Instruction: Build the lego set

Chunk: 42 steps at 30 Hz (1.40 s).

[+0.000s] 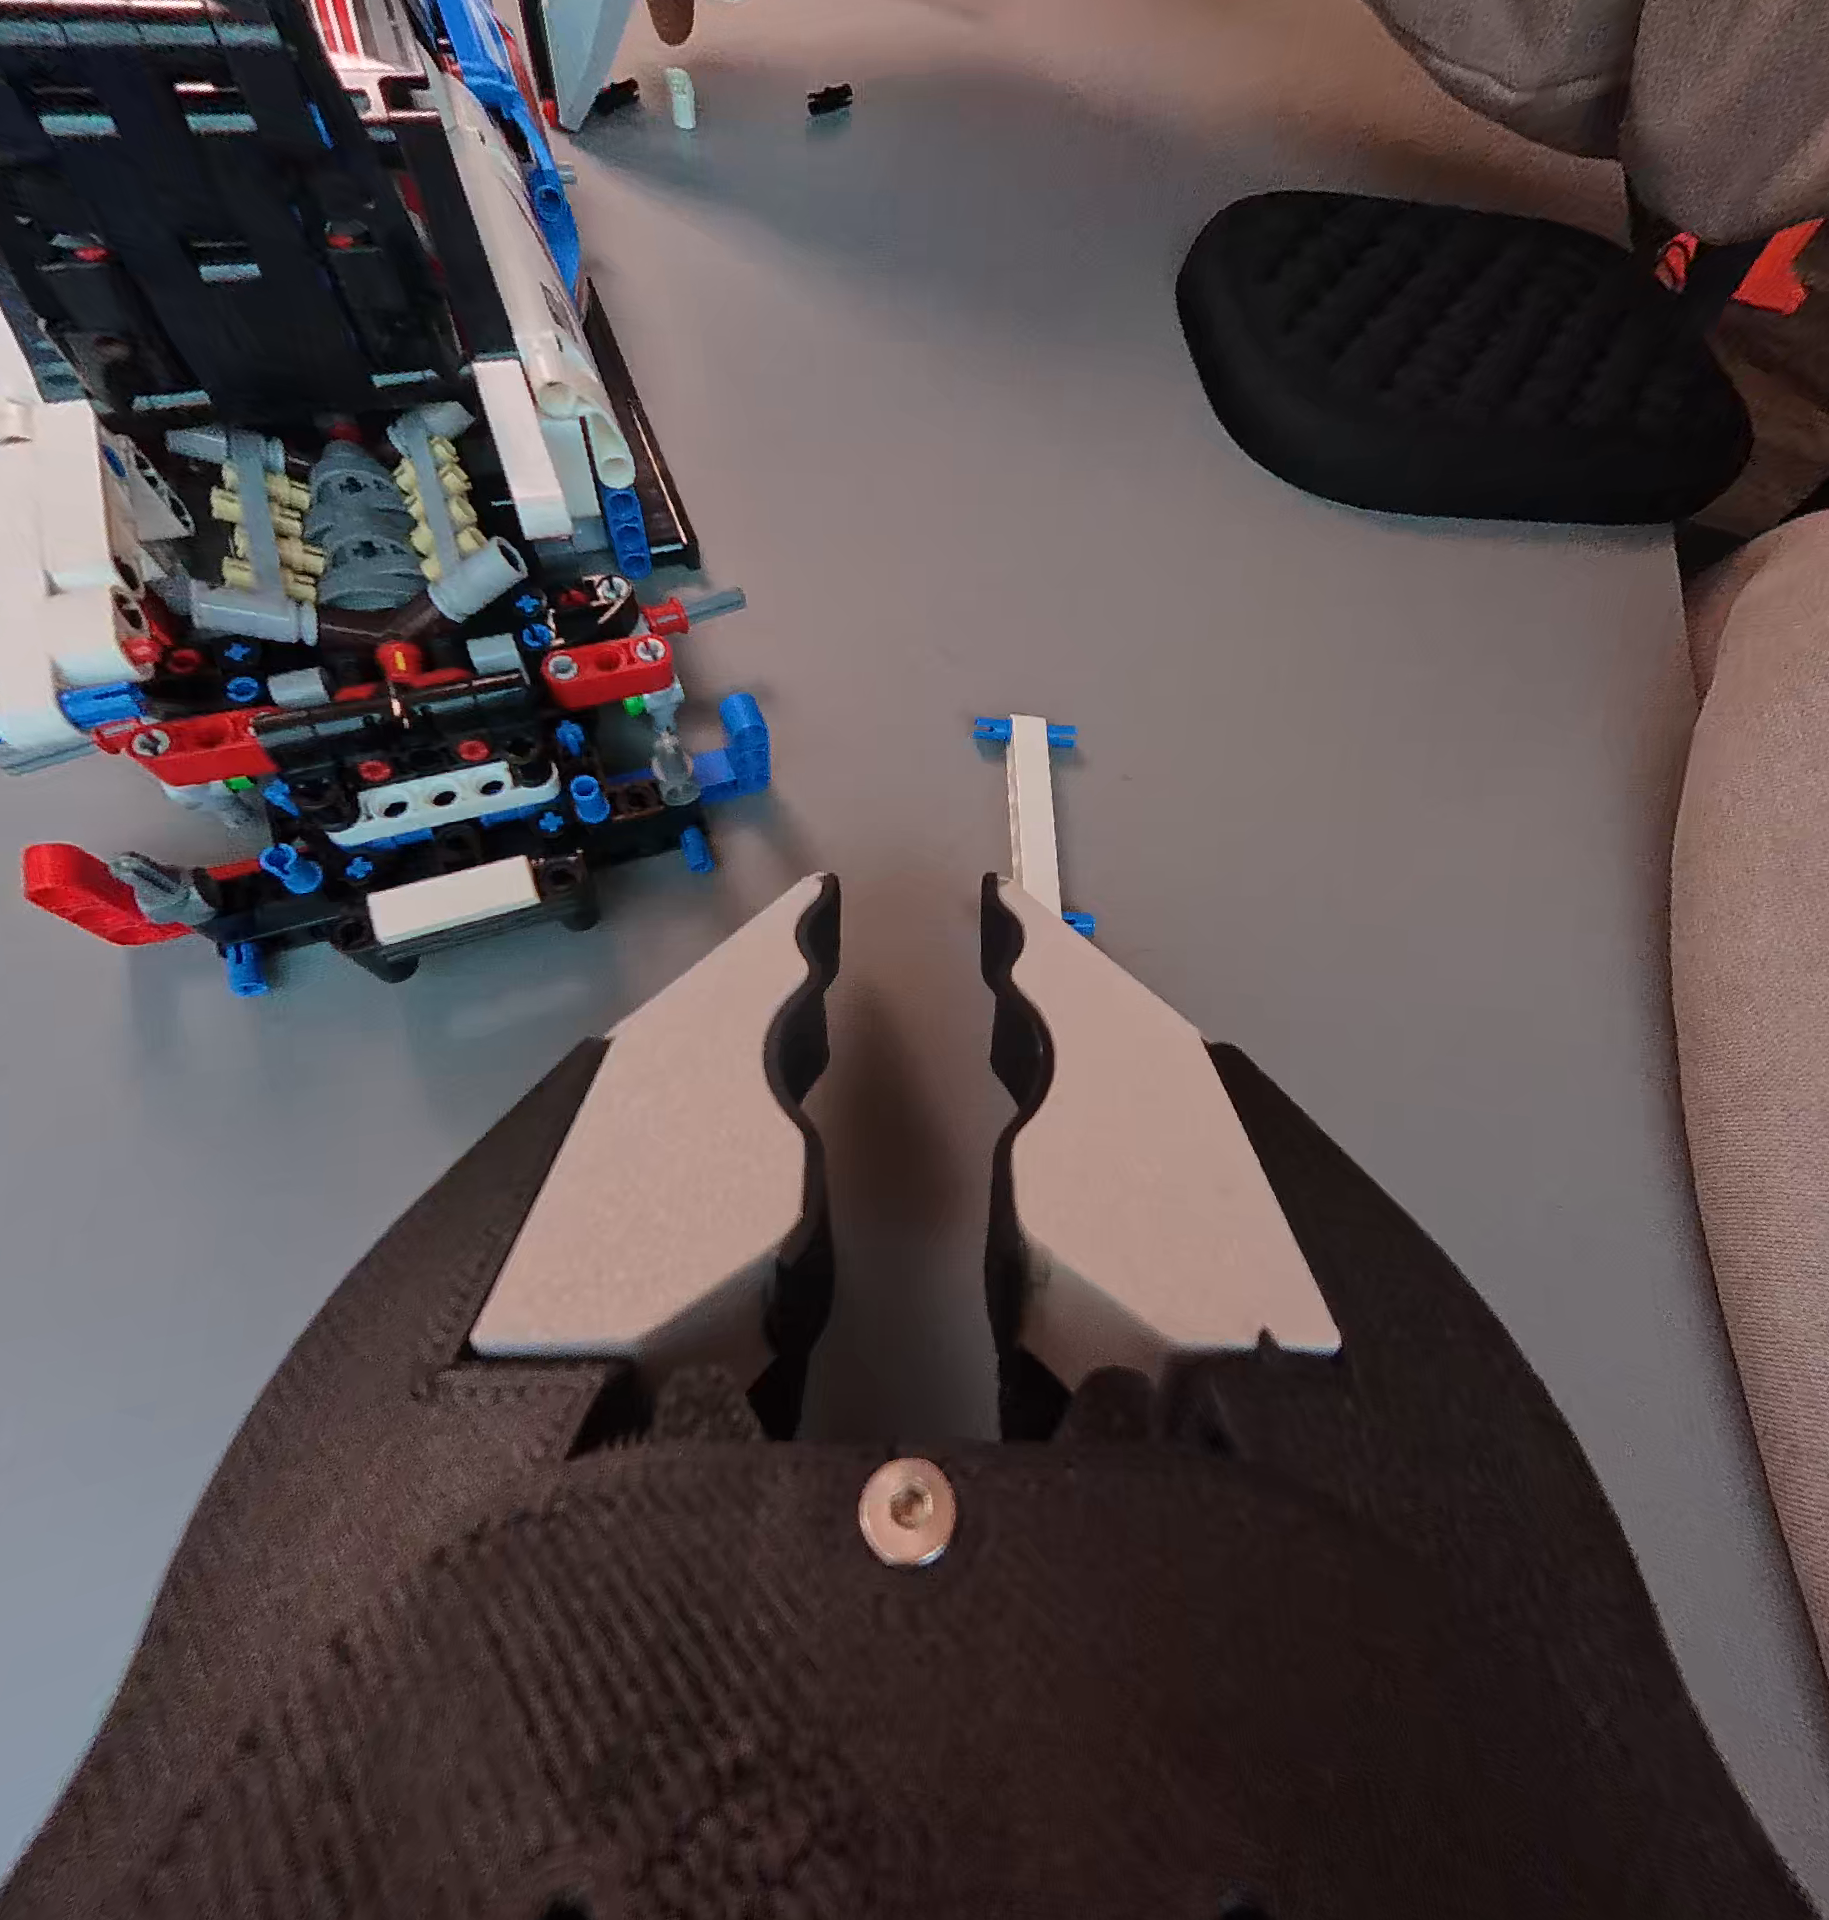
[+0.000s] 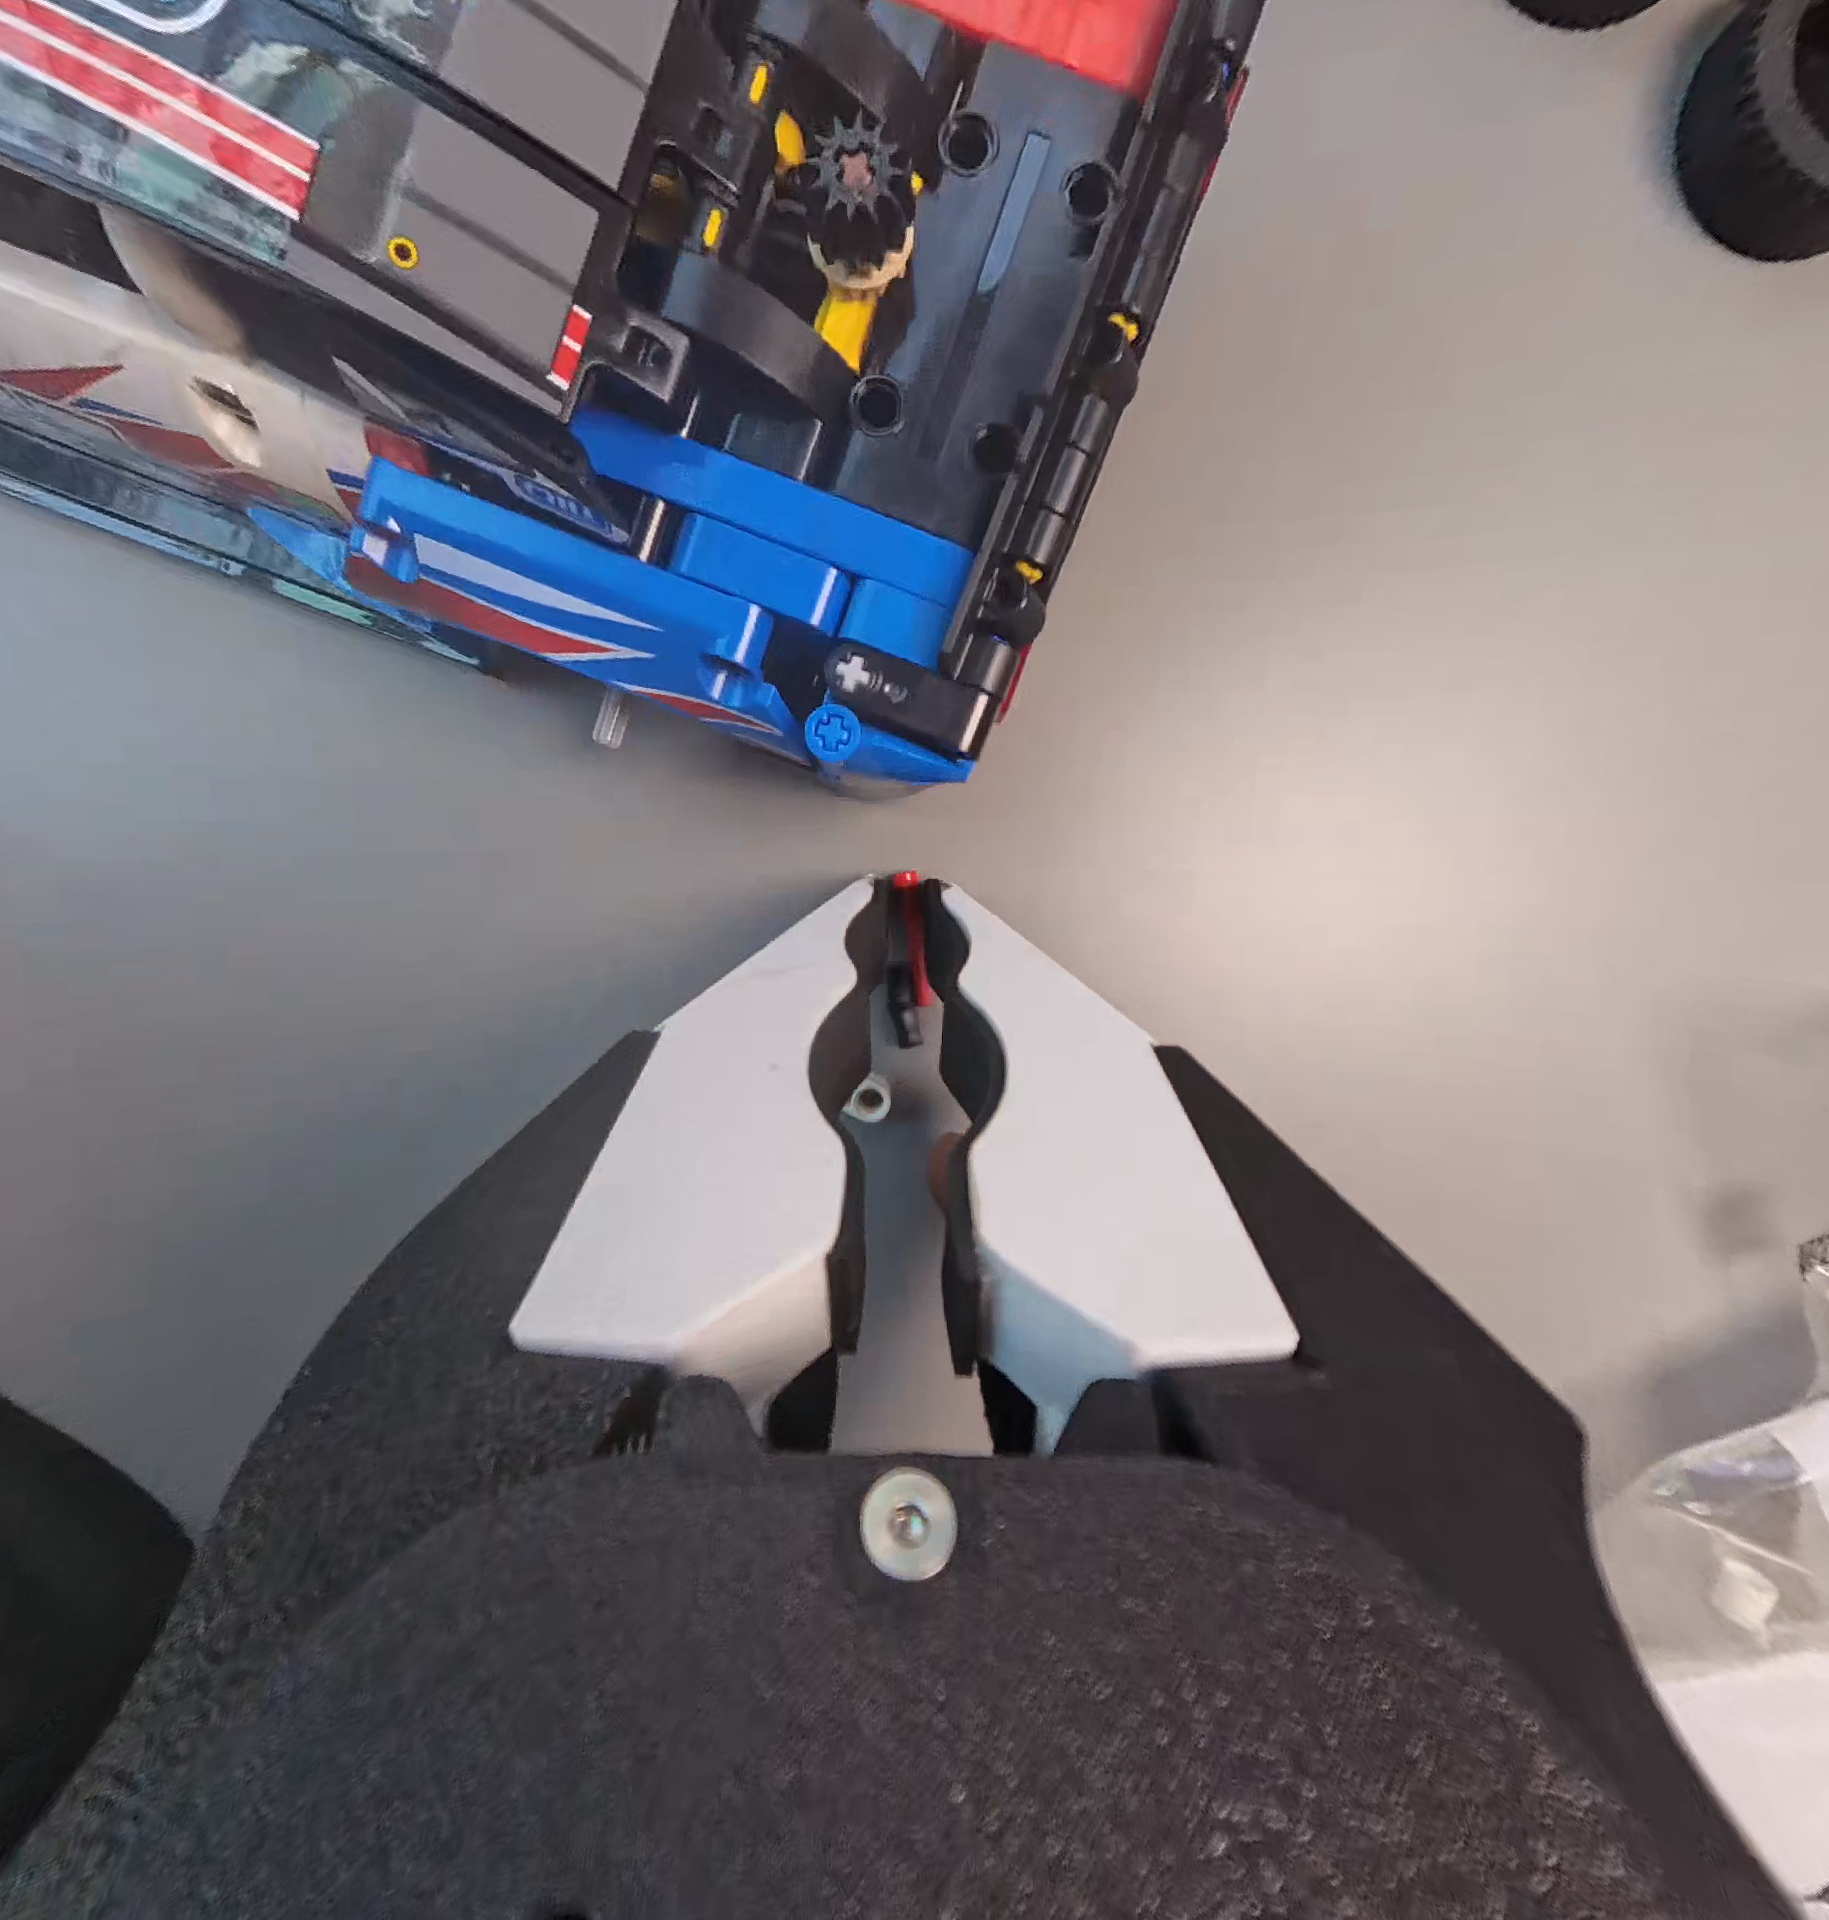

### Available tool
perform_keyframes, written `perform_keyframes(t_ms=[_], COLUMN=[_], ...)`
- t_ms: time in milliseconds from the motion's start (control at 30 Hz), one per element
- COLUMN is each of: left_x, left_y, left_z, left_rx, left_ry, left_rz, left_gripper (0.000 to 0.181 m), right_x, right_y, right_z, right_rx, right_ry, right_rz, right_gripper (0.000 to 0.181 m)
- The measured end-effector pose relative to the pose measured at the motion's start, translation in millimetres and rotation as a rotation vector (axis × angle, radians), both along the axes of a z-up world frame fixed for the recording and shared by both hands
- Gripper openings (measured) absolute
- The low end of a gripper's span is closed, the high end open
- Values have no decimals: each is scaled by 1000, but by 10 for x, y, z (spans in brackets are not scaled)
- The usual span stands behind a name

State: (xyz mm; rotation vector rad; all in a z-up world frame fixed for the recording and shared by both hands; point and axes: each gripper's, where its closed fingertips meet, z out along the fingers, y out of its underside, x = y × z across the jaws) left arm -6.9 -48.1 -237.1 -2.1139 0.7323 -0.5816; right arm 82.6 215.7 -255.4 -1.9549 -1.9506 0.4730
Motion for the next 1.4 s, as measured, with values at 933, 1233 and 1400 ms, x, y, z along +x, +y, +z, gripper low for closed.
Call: perform_keyframes(t_ms=[933,1233,1400], left_x=[105,96,153], left_y=[131,78,13], left_z=[820,791,703], left_rx=[248,203,173], left_ry=[-430,-433,-365], left_rz=[116,68,8], left_gripper=[8,0,0], right_x=[-1137,-1037,-914], right_y=[-2608,-2620,-2654], right_z=[1228,1222,1111], right_rx=[-786,-744,-612], right_ry=[1038,1018,924], right_rz=[94,160,290], right_gripper=[3,2,0])
